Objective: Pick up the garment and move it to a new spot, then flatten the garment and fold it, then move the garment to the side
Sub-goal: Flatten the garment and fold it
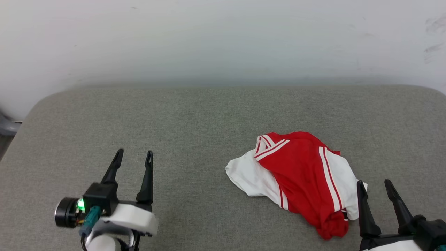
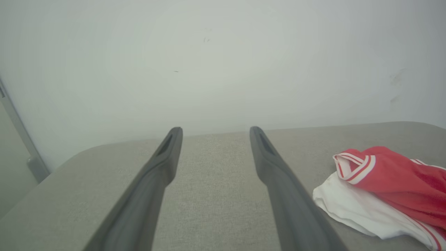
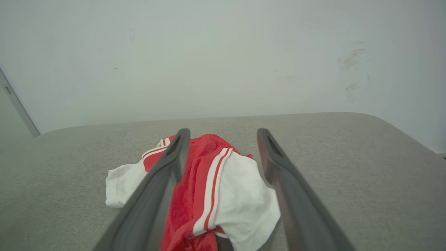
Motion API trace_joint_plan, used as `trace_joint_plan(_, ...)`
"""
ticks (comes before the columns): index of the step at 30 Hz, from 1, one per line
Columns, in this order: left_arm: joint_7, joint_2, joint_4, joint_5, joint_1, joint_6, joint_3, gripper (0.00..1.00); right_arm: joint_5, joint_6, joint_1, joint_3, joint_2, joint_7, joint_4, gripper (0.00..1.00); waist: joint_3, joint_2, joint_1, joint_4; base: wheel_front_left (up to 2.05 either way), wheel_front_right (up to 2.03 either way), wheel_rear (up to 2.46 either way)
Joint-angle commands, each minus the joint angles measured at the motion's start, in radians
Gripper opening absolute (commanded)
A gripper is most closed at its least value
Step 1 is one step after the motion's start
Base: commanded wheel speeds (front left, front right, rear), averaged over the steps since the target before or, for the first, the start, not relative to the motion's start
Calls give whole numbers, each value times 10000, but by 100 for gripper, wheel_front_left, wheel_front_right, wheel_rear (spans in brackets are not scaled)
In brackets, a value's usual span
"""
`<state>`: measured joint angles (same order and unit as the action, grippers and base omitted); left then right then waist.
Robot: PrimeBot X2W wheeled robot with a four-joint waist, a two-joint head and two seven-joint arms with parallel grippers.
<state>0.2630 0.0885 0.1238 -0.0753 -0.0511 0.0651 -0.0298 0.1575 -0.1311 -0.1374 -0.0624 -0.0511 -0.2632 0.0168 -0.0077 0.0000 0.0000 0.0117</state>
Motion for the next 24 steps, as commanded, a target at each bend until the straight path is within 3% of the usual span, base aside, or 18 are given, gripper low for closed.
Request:
trace_joint_plan(1, 28, 182, 213, -52, -636, 223, -104, 100, 2, 7, 165, 16, 16, -24, -84, 100, 88, 0, 0, -75, 0, 0, 0)
trace_joint_plan(6, 27, 859, 1064, -50, -2350, 573, -740, 100, -45, 7, 301, 80, 16, -26, -293, 100, 303, 0, 0, -271, 0, 0, 0)
trace_joint_plan(13, -611, 1667, 2066, -414, -4418, 640, -2337, 100, -93, 7, 550, 90, 16, -24, -513, 100, 749, 0, 0, -483, 0, 0, 0)
trace_joint_plan(14, -1087, 1922, 2264, -893, -5055, 638, -3057, 100, -110, 7, 640, 73, 15, -24, -605, 100, 908, 0, 0, -525, 0, 0, 0)
trace_joint_plan(17, -1578, 2130, 2381, -1492, -5704, 641, -3806, 100, -118, 7, 743, 59, 19, -24, -656, 100, 1063, 0, 0, -553, 0, 0, 0)
trace_joint_plan(24, -4474, 2590, 2988, -3988, -7525, 644, -6468, 100, -138, 7, 1043, 38, 16, -26, -730, 100, 1574, 0, 0, -664, 0, 0, 0)
